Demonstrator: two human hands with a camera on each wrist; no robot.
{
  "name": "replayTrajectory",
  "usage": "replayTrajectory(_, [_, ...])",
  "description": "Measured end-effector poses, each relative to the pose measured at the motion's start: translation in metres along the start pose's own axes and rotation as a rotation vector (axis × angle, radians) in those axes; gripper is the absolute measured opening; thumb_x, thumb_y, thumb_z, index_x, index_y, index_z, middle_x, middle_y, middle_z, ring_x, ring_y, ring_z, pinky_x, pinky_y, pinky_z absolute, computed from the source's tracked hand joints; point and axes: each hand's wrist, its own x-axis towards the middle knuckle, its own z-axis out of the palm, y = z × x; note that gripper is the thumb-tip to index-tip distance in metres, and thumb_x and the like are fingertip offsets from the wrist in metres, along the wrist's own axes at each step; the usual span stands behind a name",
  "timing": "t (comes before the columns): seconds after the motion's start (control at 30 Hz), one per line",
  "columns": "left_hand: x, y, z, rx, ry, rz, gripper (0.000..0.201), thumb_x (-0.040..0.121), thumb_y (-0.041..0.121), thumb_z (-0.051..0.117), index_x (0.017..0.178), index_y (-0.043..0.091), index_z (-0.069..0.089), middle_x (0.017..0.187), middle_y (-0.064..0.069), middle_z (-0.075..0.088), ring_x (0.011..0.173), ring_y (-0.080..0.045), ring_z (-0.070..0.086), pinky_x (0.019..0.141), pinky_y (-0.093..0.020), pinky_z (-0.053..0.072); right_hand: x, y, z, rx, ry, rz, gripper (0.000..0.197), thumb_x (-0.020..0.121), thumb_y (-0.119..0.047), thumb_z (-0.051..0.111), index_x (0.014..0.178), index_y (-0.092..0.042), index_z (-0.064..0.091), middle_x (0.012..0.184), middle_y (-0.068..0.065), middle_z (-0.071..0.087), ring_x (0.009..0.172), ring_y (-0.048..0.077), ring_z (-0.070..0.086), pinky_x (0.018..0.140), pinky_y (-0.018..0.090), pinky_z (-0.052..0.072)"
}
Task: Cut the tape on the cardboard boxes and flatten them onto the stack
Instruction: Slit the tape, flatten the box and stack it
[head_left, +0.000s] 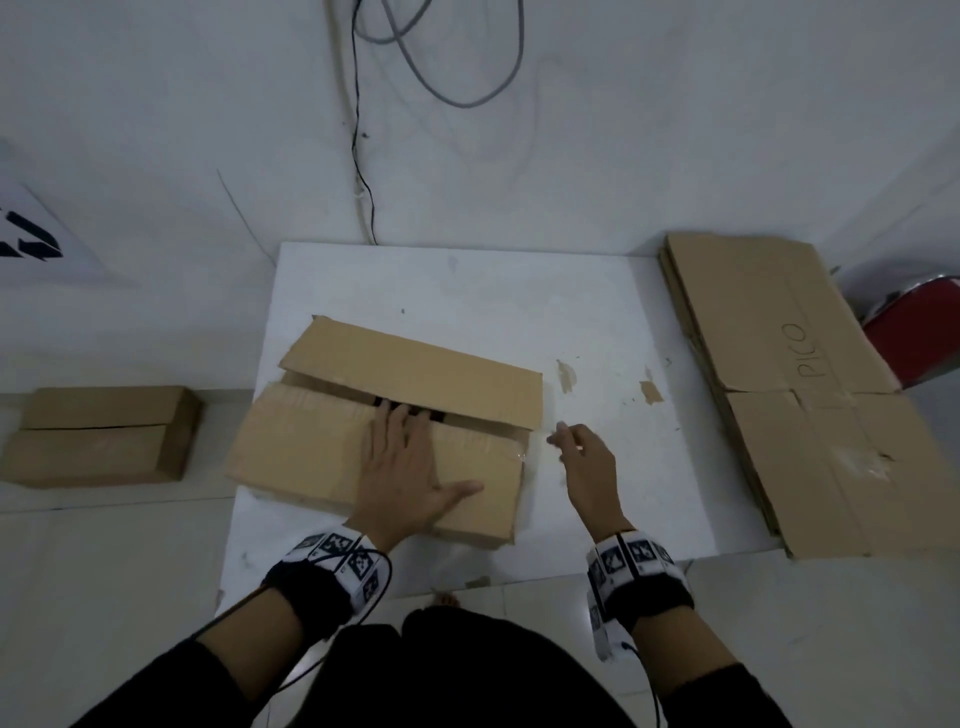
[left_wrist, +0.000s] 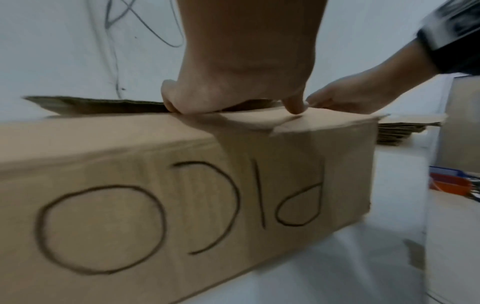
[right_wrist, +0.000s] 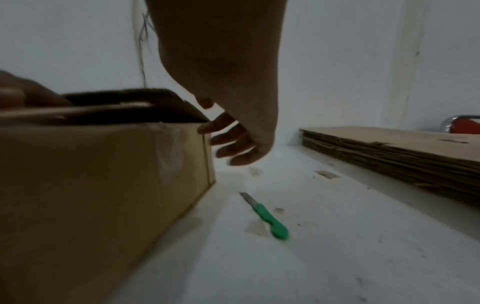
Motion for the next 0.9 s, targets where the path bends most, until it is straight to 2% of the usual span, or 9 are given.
replayTrajectory(0.1, [0.006,-0.021,-0.016,0.06,-0.117,0.069,0.122,0.043,0.098,0.046,0.14,0.025,0.032,0.142,-0.003,0.029,0.139,-0.029,0.018,0.116,-0.047,0.012,-0.012,-0.031,0.008,0.153,-0.146,-0.023,0.049,0.1,-0.043,0.051,0.076,-0.001,0.057,0.071,0.009,0.058,0.065,0.008,0.054,0.061,0.019,0.041])
replayTrajectory(0.17, [0.008,-0.029,-0.021,0.072,-0.126,0.122,0.119,0.038,0.093,0.052,0.135,0.026,0.037,0.133,-0.001,0.034,0.133,-0.026,0.024,0.115,-0.045,0.009,-0.008,-0.042,0.014,0.173,-0.182,-0.006,0.048,0.097,-0.04,0.057,0.066,-0.008,0.04,0.063,0.003,0.04,0.058,0.01,0.039,0.057,0.023,0.031])
replayTrajectory(0.33, [0.007,-0.009,-0.037,0.096,0.11,0.304,0.085,0.047,0.075,0.072,0.106,0.021,0.043,0.104,0.001,0.044,0.096,-0.02,0.043,0.086,-0.034,0.027,0.031,-0.078,0.002,0.412,-0.021,0.092,0.03,0.101,-0.037,0.05,0.09,-0.012,0.062,0.084,0.002,0.061,0.066,0.013,0.05,0.062,0.027,0.042])
replayTrajectory(0.43, [-0.001,0.003,-0.059,0.079,0.185,0.401,0.047,0.089,0.067,0.039,0.096,0.022,0.052,0.075,0.005,0.058,0.065,-0.016,0.051,0.064,-0.029,0.038,0.063,-0.1,-0.003,0.441,-0.012,0.01,0.04,0.102,-0.051,0.037,0.116,-0.021,0.061,0.115,0.001,0.063,0.102,0.019,0.06,0.09,0.037,0.049])
replayTrajectory(0.53, [-0.014,0.008,-0.08,0.012,0.013,0.261,0.068,0.098,0.061,0.007,0.09,0.02,0.062,0.061,0.003,0.057,0.051,-0.016,0.05,0.047,-0.029,0.036,0.092,-0.111,0.008,0.148,-0.147,-0.096,0.044,0.1,-0.041,0.048,0.138,-0.019,0.049,0.137,0.001,0.046,0.127,0.017,0.045,0.108,0.033,0.037])
replayTrajectory(0.63, [-0.02,0.003,-0.083,0.158,-0.338,0.111,0.031,0.1,0.036,0.041,0.11,0.012,0.058,0.094,-0.007,0.063,0.084,-0.022,0.059,0.062,-0.028,0.039,0.106,-0.104,0.033,-0.113,-0.273,-0.083,0.076,0.086,-0.049,0.064,0.15,-0.021,0.035,0.155,0.003,0.027,0.141,0.023,0.029,0.115,0.037,0.029])
replayTrajectory(0.7, [-0.019,-0.003,-0.075,0.259,-0.461,0.062,0.051,0.092,0.021,0.056,0.139,0.012,0.038,0.122,-0.011,0.054,0.107,-0.027,0.054,0.075,-0.031,0.042,0.1,-0.1,0.05,-0.339,-0.266,-0.121,0.084,0.084,-0.056,0.067,0.153,-0.025,0.029,0.163,0.008,0.012,0.15,0.026,0.007,0.121,0.042,0.013])
replayTrajectory(0.8, [-0.002,-0.013,-0.056,0.453,-0.391,0.05,0.094,0.083,0.039,0.067,0.153,0.026,0.004,0.151,-0.017,0.019,0.134,-0.037,0.025,0.1,-0.046,0.037,0.079,-0.103,0.066,-0.63,-0.235,-0.093,0.112,0.071,-0.075,0.066,0.156,-0.031,0.008,0.164,0.01,-0.006,0.15,0.034,-0.005,0.117,0.057,0.006])
replayTrajectory(0.9, [0.021,-0.03,-0.045,0.573,-0.483,0.01,0.109,0.072,0.069,0.065,0.152,0.035,0.0,0.158,-0.015,-0.018,0.142,-0.048,-0.011,0.11,-0.067,0.014,0.07,-0.103,0.076,-0.736,-0.299,-0.053,0.12,0.073,-0.066,0.072,0.155,-0.036,-0.011,0.162,0.007,-0.022,0.148,0.038,-0.016,0.112,0.071,0.006])
